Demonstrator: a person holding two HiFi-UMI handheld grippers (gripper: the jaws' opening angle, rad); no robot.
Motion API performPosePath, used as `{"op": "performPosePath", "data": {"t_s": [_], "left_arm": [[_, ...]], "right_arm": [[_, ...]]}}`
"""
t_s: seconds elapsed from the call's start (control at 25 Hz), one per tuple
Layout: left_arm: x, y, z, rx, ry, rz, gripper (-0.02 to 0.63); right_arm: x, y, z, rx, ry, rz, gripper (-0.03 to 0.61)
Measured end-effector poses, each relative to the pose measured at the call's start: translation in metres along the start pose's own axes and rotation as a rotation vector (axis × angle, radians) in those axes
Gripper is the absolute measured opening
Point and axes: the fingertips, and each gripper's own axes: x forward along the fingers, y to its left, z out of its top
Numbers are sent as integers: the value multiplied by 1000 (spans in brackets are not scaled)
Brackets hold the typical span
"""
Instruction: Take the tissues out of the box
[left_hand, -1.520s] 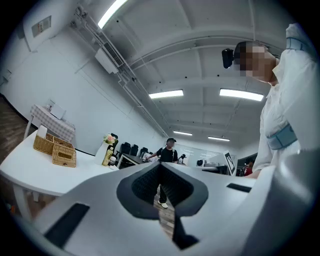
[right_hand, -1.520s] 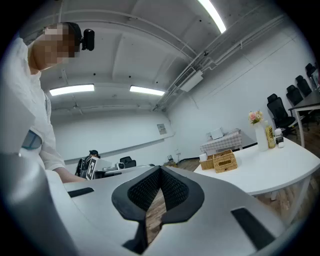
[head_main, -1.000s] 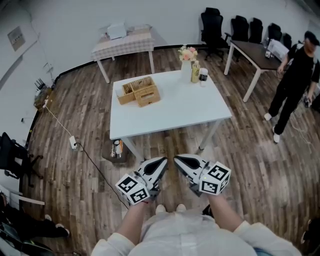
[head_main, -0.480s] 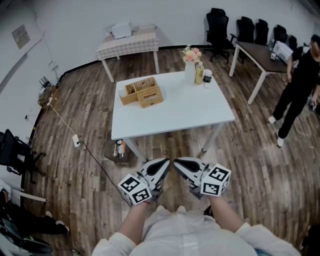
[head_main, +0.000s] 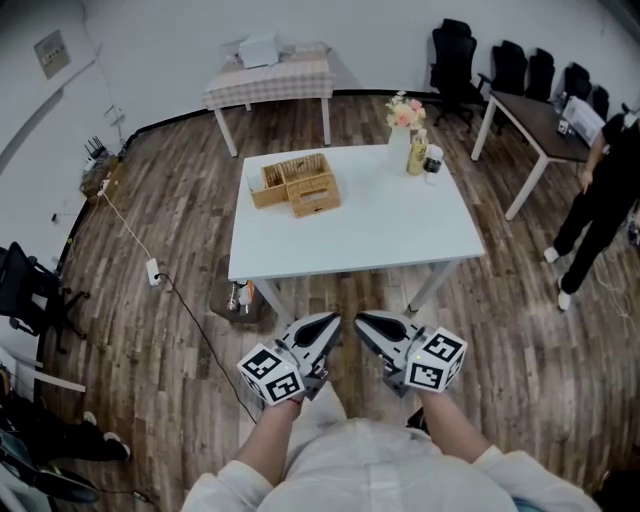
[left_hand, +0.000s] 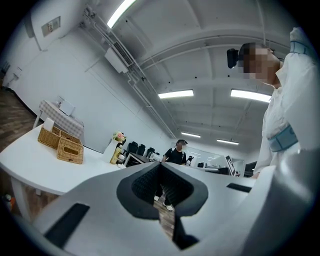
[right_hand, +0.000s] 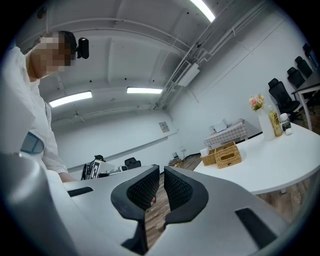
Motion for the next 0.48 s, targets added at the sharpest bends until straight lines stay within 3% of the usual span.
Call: {"op": "performPosePath", "data": {"t_s": [0.24,0.48], "left_arm": [[19,70,18,-13,-29,-23,0],[30,151,54,-18,-40,-23,-2]], "right_arm": [[50,-46,6,3,3,-18,35],[117,-93,15,74,-1,-23,35]]}}
